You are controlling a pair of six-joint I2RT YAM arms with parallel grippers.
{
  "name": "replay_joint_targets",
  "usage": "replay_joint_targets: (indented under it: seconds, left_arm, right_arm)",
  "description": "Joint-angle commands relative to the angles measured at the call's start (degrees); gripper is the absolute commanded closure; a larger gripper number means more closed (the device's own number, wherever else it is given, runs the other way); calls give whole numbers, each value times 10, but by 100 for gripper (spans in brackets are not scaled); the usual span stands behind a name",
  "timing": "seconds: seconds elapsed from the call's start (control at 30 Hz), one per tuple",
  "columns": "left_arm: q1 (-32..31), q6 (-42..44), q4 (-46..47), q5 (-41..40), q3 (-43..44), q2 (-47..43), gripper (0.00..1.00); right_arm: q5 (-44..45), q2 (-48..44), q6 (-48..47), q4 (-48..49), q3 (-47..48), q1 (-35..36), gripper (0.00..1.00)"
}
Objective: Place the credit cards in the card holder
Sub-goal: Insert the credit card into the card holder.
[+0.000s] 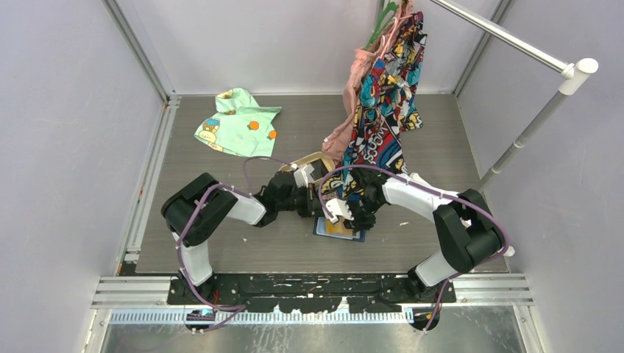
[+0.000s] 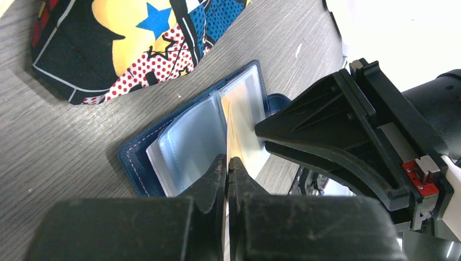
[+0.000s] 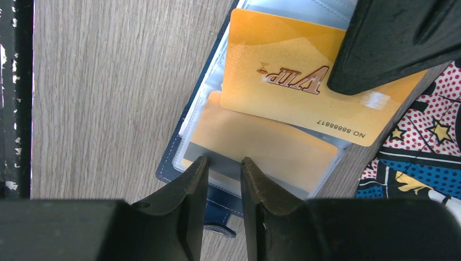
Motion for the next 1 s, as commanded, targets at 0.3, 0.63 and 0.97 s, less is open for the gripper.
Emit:
replay_joint_targets:
  seconds: [0.3,0.63,0.97]
  left_arm:
    - [-1,36,-21,-12,18,-19,100]
    - [-11,31,-23,6,37,5,100]
    - [-12,13,-35,27,37,22,100]
  right_arm:
    - [54,22,-11,2,-9,0,67]
    - [52,19,-6,3,-7,0,67]
    - [50,19,-5,5,-7,1,67]
